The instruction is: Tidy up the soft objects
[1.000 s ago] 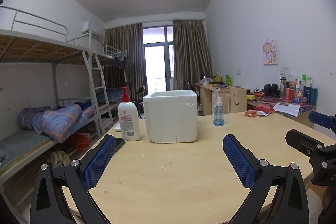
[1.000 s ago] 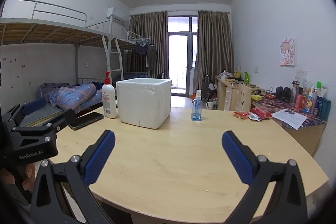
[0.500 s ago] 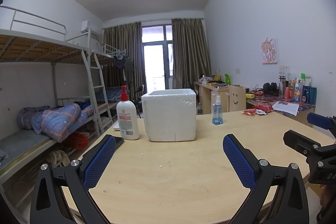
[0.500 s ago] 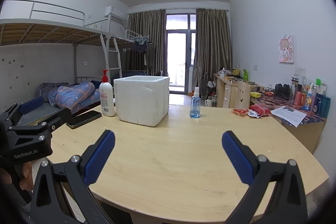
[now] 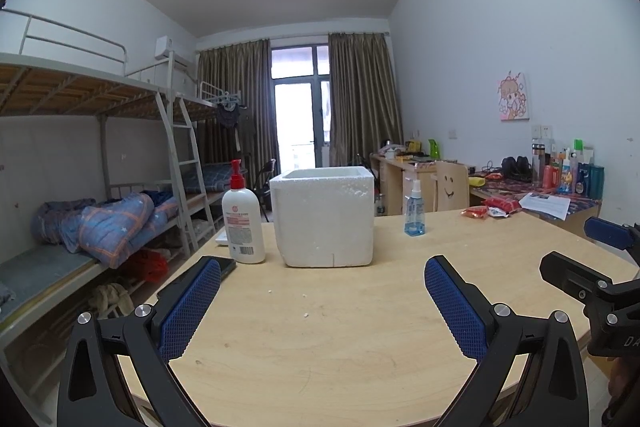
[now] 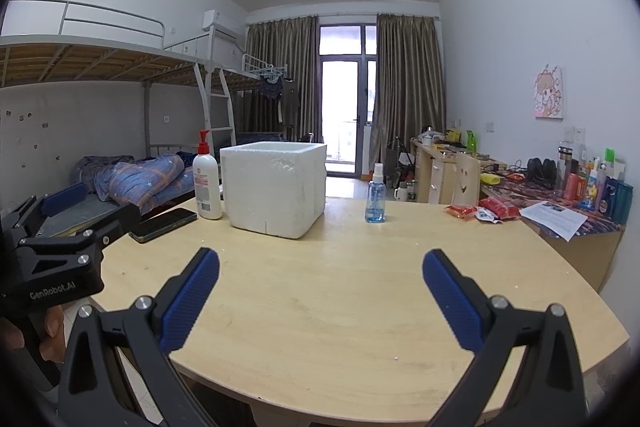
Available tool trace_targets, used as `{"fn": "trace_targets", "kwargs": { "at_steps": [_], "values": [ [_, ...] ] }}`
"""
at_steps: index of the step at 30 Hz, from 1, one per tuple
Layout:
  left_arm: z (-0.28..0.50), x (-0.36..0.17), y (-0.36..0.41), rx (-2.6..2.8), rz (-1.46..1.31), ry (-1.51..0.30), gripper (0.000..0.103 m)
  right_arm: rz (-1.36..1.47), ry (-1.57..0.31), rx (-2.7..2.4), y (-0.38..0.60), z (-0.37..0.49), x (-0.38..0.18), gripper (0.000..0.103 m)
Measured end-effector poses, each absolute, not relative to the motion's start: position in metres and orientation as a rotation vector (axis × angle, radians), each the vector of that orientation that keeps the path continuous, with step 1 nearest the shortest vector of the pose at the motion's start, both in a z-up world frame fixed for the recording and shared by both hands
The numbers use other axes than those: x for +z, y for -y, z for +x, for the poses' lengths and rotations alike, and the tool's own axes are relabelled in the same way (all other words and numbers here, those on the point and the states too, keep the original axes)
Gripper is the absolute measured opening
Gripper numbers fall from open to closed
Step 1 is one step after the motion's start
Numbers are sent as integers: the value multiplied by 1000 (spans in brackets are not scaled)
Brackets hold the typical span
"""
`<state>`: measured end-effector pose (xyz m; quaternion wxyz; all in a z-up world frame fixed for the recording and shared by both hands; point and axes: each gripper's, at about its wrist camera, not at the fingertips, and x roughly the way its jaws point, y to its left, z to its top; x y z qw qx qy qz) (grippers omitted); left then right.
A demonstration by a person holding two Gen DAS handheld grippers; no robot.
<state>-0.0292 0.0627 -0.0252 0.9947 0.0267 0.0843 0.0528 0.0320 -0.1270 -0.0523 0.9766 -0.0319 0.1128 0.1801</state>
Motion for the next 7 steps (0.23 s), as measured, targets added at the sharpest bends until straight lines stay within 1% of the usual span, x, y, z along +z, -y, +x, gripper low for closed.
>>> {"fn": "trace_targets", "kwargs": {
  "at_steps": [7],
  "values": [
    [-27,-26,-63,108,45,-173,102,-62,-229,379,125,30,-53,103]
  ]
}}
